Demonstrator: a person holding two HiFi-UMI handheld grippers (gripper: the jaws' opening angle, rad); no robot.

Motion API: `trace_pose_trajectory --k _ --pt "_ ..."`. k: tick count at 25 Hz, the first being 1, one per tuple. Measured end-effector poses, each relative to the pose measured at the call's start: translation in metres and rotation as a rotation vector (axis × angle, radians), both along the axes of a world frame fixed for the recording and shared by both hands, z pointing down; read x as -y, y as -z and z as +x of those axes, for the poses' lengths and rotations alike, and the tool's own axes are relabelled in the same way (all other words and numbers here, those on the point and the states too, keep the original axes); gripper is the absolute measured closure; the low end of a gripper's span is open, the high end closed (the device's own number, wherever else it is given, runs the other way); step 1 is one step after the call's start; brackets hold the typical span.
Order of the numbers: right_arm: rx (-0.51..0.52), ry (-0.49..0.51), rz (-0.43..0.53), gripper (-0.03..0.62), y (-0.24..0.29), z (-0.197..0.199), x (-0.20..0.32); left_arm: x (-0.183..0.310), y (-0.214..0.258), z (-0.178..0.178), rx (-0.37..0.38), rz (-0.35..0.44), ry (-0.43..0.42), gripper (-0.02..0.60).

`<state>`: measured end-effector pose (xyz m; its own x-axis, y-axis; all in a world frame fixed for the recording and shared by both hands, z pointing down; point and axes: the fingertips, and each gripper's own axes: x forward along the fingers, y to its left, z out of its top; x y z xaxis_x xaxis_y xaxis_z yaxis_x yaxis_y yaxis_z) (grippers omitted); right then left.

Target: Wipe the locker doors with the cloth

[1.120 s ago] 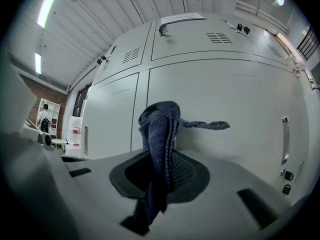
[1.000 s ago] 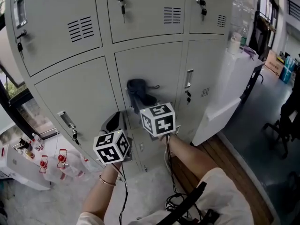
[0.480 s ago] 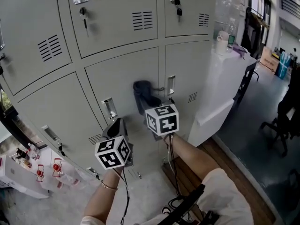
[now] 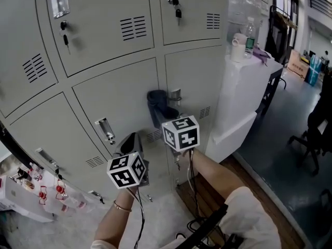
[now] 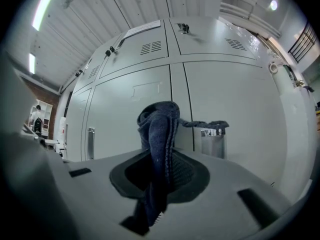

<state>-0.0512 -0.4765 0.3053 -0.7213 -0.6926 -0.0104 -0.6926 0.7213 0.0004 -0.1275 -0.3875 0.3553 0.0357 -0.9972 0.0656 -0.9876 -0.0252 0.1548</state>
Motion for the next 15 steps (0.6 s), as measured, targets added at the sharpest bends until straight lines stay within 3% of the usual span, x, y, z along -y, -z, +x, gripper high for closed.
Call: trace_pose_trajectory --k 15 --pt "0.021 -0.061 0.017 0.545 0.008 0.067 0.043 0.043 0.001 0.064 0.02 -0.004 -0.079 0.572"
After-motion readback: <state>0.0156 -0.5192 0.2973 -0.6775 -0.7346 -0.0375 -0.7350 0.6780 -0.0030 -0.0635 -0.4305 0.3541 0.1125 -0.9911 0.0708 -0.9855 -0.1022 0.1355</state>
